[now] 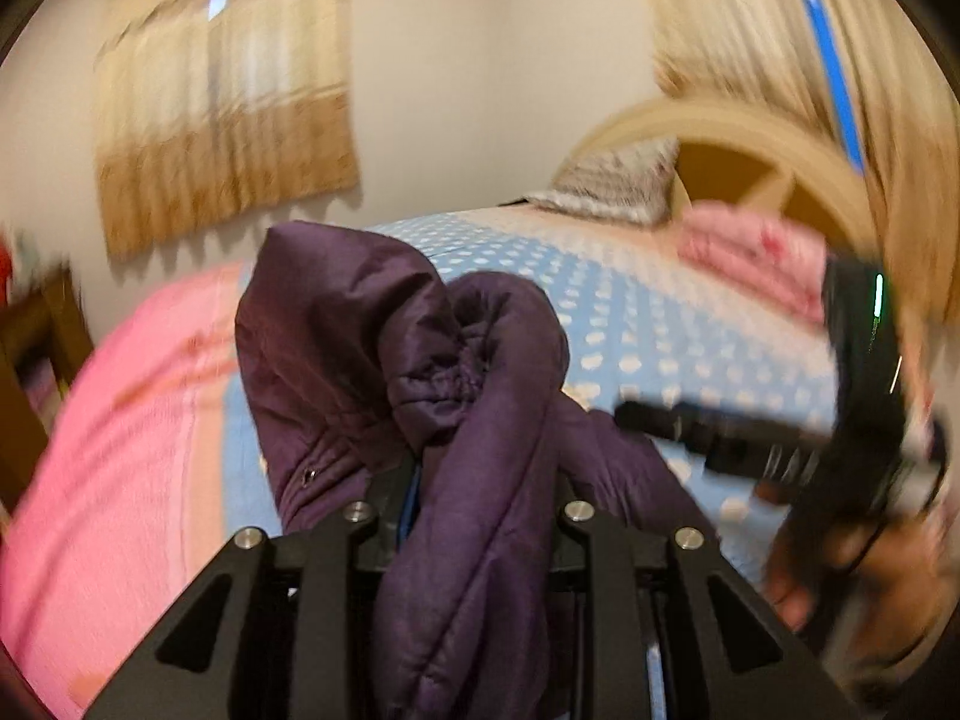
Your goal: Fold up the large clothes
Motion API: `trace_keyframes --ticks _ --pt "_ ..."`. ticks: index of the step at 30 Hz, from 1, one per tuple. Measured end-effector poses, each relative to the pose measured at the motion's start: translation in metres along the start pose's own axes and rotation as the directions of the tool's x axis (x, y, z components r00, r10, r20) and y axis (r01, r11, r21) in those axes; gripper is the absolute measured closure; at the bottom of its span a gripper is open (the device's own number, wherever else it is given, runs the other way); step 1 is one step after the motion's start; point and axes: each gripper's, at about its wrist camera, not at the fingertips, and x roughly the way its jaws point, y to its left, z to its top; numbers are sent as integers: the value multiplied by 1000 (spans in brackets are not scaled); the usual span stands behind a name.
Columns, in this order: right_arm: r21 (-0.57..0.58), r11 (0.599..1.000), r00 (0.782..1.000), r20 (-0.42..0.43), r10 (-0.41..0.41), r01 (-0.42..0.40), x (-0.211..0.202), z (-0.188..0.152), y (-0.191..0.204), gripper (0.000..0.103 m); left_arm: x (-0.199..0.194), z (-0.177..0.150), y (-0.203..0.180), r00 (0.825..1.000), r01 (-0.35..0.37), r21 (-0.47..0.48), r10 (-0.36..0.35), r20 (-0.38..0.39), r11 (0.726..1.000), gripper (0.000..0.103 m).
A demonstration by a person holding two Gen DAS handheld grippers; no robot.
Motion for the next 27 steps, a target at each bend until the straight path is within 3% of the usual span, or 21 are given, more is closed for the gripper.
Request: trace_keyframes --ticks 2,5,9,14,18,21,24,25,27 --pt "4 1000 1000 10 26 -26 -11 7 -6 21 17 -7 -35 999 -54 148 51 18 988 76" --pt "9 998 998 19 65 -65 -26 20 -14 21 34 -17 -66 996 -89 271 80 47 958 76" --pt "-26 993 993 -21 118 -118 -44 40 -29 21 46 -20 -79 995 -92 320 75 65 943 76" --pt "-112 977 976 -143 164 -181 -22 59 -15 21 51 -33 -94 990 -135 428 100 104 894 76" --pt "-119 974 961 -226 161 -191 3 70 -11 21 45 -36 -96 987 -148 448 100 129 882 74" --pt "-95 978 935 -324 146 -185 33 70 -12 32 42 -34 -96 987 -142 440 92 133 887 74" --pt "-136 974 910 -399 113 -180 53 62 -4 52 42 -33 -99 987 -138 436 89 132 889 72" --pt "-149 974 904 -416 97 -173 57 59 -3 69 40 -32 -99 987 -141 436 90 135 889 72" --pt "-141 977 898 -432 85 -160 63 56 -6 75 36 -32 -98 987 -139 426 89 135 894 62"
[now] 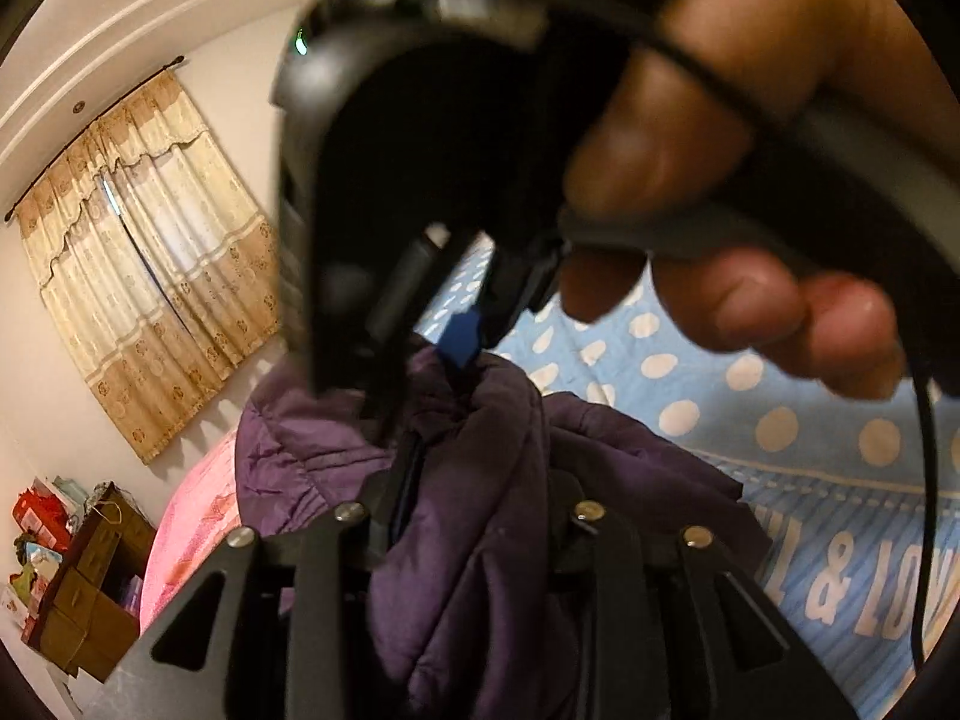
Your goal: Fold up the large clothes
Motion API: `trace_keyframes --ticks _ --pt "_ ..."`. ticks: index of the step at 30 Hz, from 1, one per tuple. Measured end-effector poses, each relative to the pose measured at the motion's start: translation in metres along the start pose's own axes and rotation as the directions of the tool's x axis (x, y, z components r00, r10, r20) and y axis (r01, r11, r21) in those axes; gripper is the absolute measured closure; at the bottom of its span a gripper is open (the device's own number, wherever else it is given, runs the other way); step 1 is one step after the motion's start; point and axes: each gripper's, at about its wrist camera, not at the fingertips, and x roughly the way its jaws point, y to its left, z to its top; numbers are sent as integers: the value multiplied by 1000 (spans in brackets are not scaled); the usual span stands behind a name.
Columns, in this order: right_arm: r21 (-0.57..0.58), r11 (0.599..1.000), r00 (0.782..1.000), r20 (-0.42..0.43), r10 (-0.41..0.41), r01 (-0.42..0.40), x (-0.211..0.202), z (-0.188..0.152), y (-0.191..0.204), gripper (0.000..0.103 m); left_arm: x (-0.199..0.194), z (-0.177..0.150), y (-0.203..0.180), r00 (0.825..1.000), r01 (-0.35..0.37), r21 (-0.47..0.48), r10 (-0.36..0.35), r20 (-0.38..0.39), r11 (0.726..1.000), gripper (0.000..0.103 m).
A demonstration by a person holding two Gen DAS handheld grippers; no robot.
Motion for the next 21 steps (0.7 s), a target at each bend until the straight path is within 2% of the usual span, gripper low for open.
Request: trace_keyframes --ticks 3,4,5,6,9,10,12,13,15,17,19,21 --pt "0 1000 1000 -5 -18 18 1 -4 0 78 -27 3 5 998 43 -51 -41 45 998 61" --pt "3 1000 1000 -7 -24 24 2 -3 -2 79 -37 4 6 997 58 -67 -54 56 996 58" --pt "6 999 999 -10 -38 38 4 -4 -4 80 -46 4 8 996 64 -88 -58 70 994 53" --pt "8 999 999 -10 -52 52 5 -5 -6 80 -61 3 13 994 63 -113 -52 93 992 39" --pt "3 997 997 -9 -82 82 2 -7 -8 81 -94 1 25 988 63 -150 -41 147 987 33" --pt "-3 996 996 -7 -93 93 1 -9 -9 82 -102 0 31 987 57 -164 -31 158 985 29" --pt "0 996 996 -3 -94 94 -1 -12 -13 82 -105 -2 47 987 17 -203 17 161 979 11" --pt "3 995 995 -1 -100 100 -2 -14 -14 82 -100 -4 58 988 2 -231 33 151 973 10" --pt "13 994 994 7 -109 109 -3 -19 -19 82 -81 -8 73 994 -14 -300 45 95 954 9" --pt "20 993 993 10 -119 118 -2 -24 -21 82 -58 -11 79 999 11 -368 3 36 930 9" --pt "26 991 992 18 -128 127 -1 -29 -25 82 -39 -13 78 1000 28 -406 -27 10 914 9" --pt "45 992 993 25 -119 118 -2 -35 -31 82 -41 -18 90 988 152 -513 -142 59 845 14"
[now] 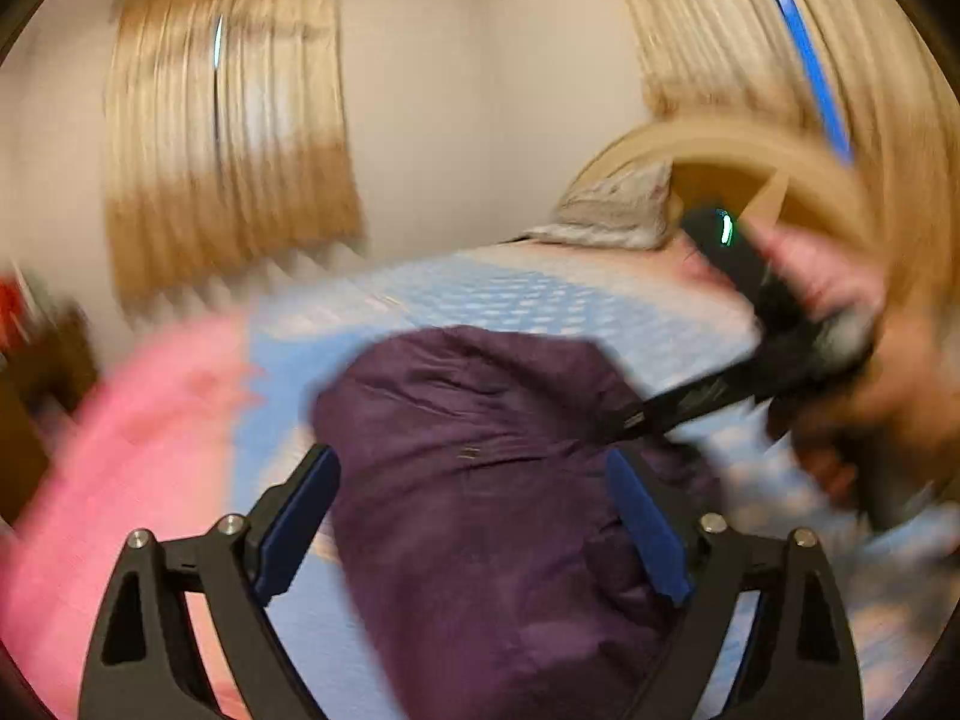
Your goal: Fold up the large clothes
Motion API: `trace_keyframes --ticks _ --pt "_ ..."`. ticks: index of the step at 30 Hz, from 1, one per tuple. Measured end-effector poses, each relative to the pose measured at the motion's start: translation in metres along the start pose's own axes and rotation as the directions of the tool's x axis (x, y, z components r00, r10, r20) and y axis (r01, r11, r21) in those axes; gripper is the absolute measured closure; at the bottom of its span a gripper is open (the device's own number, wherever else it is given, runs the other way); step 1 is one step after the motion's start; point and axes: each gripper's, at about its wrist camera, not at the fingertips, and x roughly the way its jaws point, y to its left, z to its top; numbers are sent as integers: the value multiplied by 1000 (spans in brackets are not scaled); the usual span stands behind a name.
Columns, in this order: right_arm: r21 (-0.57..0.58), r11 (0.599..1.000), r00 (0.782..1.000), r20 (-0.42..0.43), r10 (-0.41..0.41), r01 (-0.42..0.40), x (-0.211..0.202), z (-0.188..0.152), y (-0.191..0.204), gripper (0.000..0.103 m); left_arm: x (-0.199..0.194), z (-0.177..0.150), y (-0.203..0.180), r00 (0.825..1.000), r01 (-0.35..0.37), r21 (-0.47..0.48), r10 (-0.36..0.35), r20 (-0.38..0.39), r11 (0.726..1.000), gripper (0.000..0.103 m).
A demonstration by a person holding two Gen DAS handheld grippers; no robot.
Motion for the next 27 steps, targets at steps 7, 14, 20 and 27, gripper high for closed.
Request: trace_keyframes --ticks 7,14,20,27 --pt "33 999 999 20 27 -28 3 -13 -19 82 10 1 6 999 -41 -60 39 -38 997 11" --pt "78 996 999 30 29 -32 12 -27 -35 81 61 -40 -33 974 -63 95 82 -210 993 9" --pt "91 995 997 64 42 -48 19 -34 -43 81 68 -41 -38 961 -110 152 144 -237 982 5" --pt "92 995 994 107 38 -48 22 -41 -47 81 75 -43 -42 961 -142 150 172 -216 979 0"
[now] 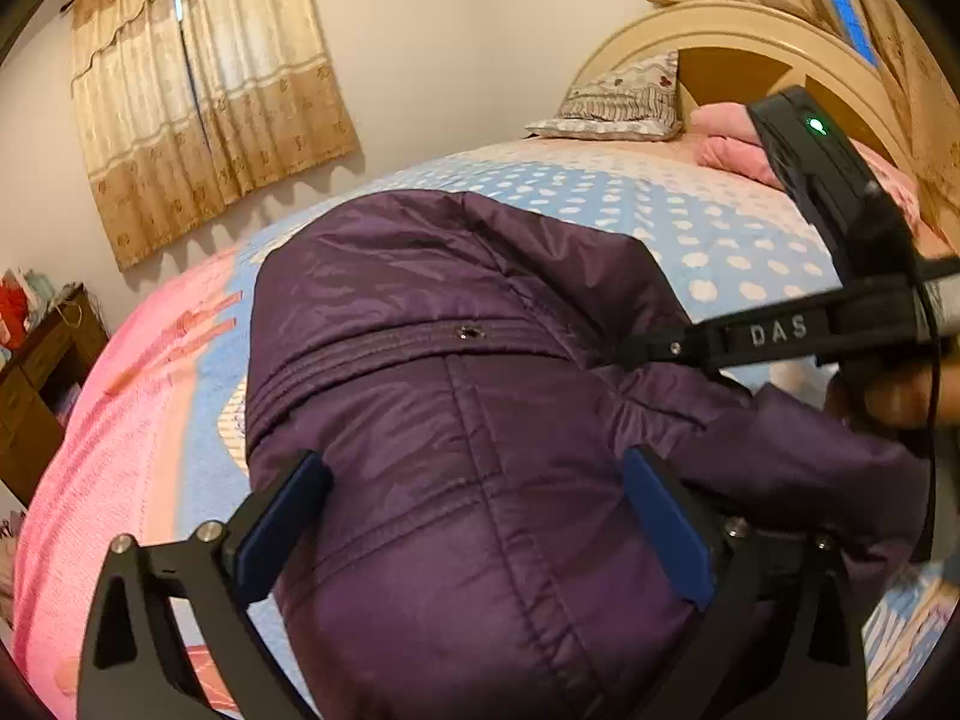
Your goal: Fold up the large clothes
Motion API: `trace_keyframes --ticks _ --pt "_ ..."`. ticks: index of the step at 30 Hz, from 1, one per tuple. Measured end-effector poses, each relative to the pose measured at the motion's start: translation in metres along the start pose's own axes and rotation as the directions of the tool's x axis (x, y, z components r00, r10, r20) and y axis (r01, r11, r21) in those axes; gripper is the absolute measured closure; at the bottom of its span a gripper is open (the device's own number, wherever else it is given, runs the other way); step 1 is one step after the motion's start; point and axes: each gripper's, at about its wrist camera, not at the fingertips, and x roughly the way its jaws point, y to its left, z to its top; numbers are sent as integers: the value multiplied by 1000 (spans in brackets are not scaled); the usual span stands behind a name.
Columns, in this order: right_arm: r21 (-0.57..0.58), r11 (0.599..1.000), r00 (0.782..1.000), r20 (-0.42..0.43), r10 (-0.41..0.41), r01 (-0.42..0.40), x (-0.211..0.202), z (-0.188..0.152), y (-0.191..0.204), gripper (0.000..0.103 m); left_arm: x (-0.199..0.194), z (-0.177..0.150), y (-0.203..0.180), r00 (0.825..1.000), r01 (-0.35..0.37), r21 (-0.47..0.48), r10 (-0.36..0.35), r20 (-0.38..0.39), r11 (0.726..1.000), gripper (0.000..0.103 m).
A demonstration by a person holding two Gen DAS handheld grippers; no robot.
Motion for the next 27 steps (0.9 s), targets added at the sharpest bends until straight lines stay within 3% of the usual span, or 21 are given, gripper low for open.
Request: trace_keyframes --ticks 10,15,22,25,26,27 --pt "-15 999 999 41 -30 30 -3 -8 8 81 8 0 5 1000 8 -17 -9 -5 1000 0" --pt "-133 986 992 95 -87 99 -7 -9 25 79 9 0 6 1000 5 -26 -5 -6 1000 0" --pt "-99 994 993 117 -30 42 -10 -12 19 75 4 0 9 1000 4 -51 -3 21 999 0" --pt "-185 966 974 172 -147 179 -13 -16 44 72 1 0 14 1000 8 -77 -6 28 997 0" --pt "-231 940 958 201 -206 251 -14 -19 57 70 4 0 16 1000 9 -85 -8 18 996 0" --pt "-273 897 925 252 -283 349 -16 -21 72 68 6 0 18 1000 11 -95 -10 8 995 0"
